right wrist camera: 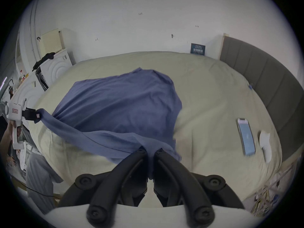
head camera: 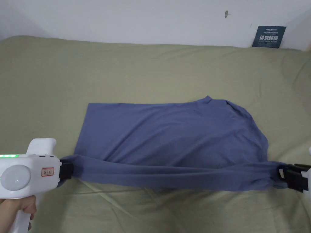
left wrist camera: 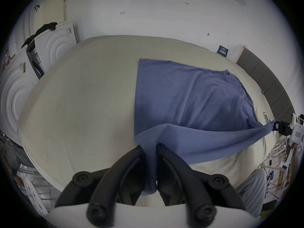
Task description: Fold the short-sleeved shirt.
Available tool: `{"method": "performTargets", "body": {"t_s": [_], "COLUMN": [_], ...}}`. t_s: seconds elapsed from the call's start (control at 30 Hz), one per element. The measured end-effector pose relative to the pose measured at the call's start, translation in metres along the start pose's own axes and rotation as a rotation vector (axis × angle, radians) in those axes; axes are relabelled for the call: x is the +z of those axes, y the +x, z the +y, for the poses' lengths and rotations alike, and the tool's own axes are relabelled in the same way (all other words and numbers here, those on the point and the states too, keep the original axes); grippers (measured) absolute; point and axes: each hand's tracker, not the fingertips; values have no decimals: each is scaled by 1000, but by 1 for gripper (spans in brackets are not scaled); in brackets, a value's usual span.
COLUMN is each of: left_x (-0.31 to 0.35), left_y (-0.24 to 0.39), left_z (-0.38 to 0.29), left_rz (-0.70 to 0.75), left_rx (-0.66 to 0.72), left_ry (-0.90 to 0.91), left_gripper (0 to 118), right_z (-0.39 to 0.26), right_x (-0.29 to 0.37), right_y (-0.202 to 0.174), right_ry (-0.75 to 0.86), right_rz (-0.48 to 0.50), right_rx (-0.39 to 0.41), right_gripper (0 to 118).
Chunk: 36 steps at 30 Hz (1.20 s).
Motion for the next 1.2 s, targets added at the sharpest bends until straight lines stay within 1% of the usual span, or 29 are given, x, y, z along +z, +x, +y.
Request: {"method": "performTargets", "body": {"t_s": [0.07, 0.2, 0.37, 0.47, 0.6, 0.67, 0.7, 0.73, 0.77, 0.8, 0.83, 0.87, 0.9, 0.93, 0.97, 1.03, 1.07, 1.1, 1.13, 1.17, 1.2], "left_x": [-9, -37, -77, -99, -114, -113, -112, -110, -106, -103, -102, -98, -90, -83, -78, -63, -57, -50, -45, -41, -37], "left_y": [2, 4, 4, 2, 0, -1, -1, -2, -2, -1, 1, 2, 2, 2, 3, 3, 2, 3, 4, 3, 5], "left_z": [18, 47, 75, 83, 83, 81, 80, 80, 80, 80, 79, 76, 73, 72, 69, 58, 52, 45, 37, 32, 25], "left_rz": [5, 13, 29, 49, 63, 60, 52, 41, 37, 62, 97, 122, 116, 113, 116, 127, 121, 114, 112, 109, 114], "left_rx": [-6, 2, 26, 38, 52, 66, 75, 84, 70, 47, 30, 16, 12, 8, 7, 14, 15, 15, 19, 15, 12], "left_ry": [11, -3, -27, -56, -80, -82, -73, -54, -35, -24, -29, -38, -12, -12, -13, -1, 3, 8, 22, 26, 30], "left_gripper": [13, 13, 13, 13, 13, 13, 13, 18, 38, 88, 115, 118, 118, 118, 118, 118, 116, 103, 84, 60, 24], "right_z": [23, 58, 89, 98, 94, 92, 90, 88, 87, 84, 74, 69, 63, 55, 65, 55, 49, 37, 28, 20, 12], "right_x": [-17, -57, -109, -140, -165, -164, -161, -156, -153, -149, -140, -137, -133, -128, -114, -98, -91, -85, -77, -70, -63], "right_y": [1, 2, 7, 7, 10, 13, 14, 16, 18, 20, 21, 24, 26, 28, 23, 17, 14, 10, 7, 4, 1], "right_ry": [3, -29, -70, -124, -177, -177, -162, -144, -139, -143, -78, -94, -101, -109, -99, -90, -90, -91, -88, -71, -53], "right_rz": [-9, -35, -53, -64, -77, -65, -53, -59, -63, -51, -15, -5, -30, -25, -15, -16, -26, -25, -26, -28, -37], "right_rx": [7, 44, 40, 45, 29, -14, -44, -75, -95, -111, -135, -143, -147, -155, -160, -153, -141, -132, -132, -130, -130], "right_gripper": [7, 7, 7, 7, 7, 8, 15, 43, 87, 118, 112, 107, 109, 111, 112, 112, 110, 101, 83, 61, 29]}}
